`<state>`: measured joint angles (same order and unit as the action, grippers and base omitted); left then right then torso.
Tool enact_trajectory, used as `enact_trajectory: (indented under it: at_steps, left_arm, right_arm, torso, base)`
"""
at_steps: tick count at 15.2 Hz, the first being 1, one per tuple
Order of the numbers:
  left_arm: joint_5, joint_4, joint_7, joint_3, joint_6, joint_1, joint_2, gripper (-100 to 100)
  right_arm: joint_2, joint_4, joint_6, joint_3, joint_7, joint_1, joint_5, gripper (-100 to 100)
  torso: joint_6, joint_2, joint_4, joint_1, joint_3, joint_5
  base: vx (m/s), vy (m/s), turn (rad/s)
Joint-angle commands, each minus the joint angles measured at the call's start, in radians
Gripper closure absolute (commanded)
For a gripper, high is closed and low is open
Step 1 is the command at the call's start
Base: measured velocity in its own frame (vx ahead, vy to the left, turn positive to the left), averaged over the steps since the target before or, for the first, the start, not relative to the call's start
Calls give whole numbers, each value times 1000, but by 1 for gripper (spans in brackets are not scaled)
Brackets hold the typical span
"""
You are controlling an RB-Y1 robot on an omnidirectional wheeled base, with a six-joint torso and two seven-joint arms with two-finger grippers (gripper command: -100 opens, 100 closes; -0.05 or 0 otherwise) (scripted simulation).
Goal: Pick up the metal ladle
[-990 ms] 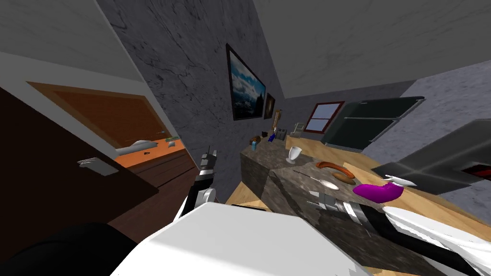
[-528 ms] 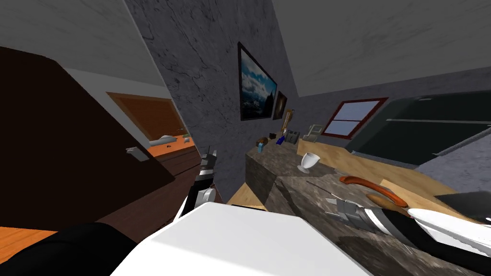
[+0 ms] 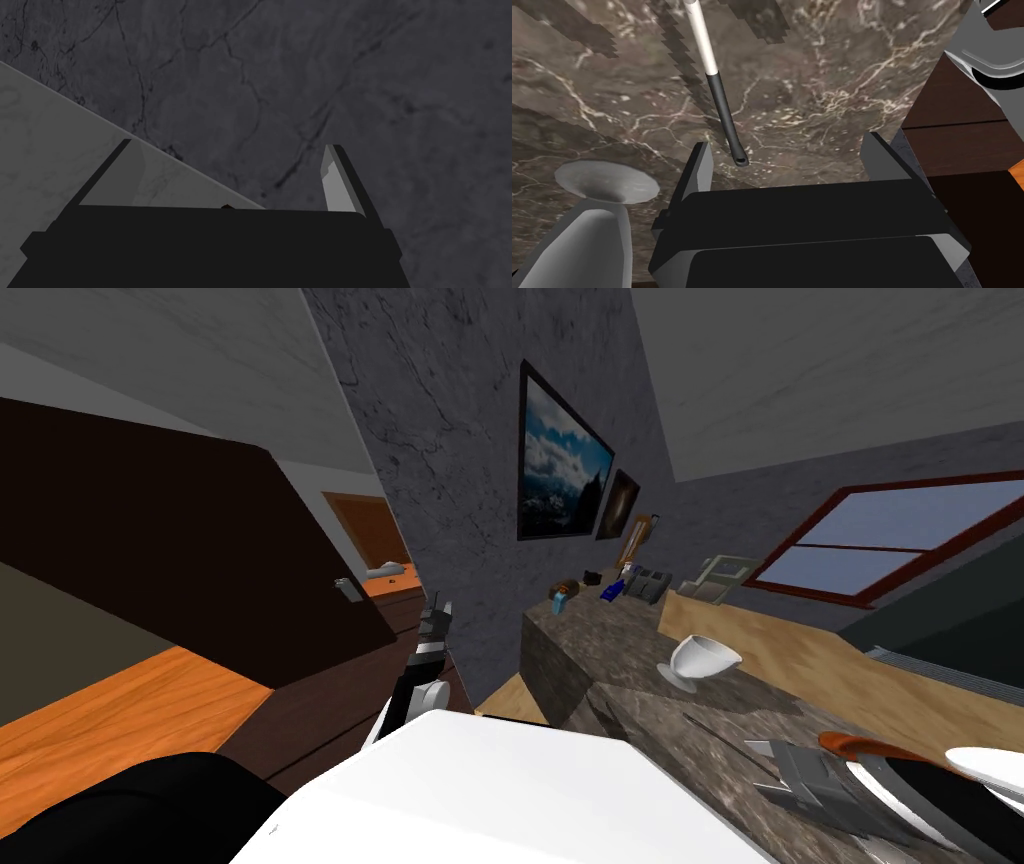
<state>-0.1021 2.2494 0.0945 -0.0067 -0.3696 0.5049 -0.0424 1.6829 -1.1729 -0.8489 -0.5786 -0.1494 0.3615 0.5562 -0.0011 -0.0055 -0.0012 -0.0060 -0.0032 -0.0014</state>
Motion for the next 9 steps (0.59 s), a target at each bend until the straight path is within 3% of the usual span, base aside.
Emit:
enact_trajectory:
  at_steps: [1,3,6,7,9]
  left_arm:
    - [0,0,0,0,0,0,0,0]
    - [0,0,0,0,0,0,0,0]
    - [0,0,0,0,0,0,0,0]
    - [0,0,0,0,0,0,0,0]
    - [0,0,0,0,0,0,0,0]
  right_arm:
    - [8,27,-7,-41,13,7,23,-100]
    - [8,27,-7,-41,13,7,23,-100]
    - [7,45,-14,-75,20,19,40,-100]
    - [15,24,1,-62,13,27,24,-100]
    - [-23,41,20,-70,8,32,36,-100]
  torso:
    - [0,0,0,0,0,0]
    - [1,1,0,-1,0,0]
    - [1,5,1,3,3,0]
    - [1,6,1,4,3,1]
    - [2,6,2,6,4,1]
  base:
    - [70,-116,283]
    - [37,-91,86]
    - [-10,-49,106]
    - [-21,-21,66]
    - [9,-2,83]
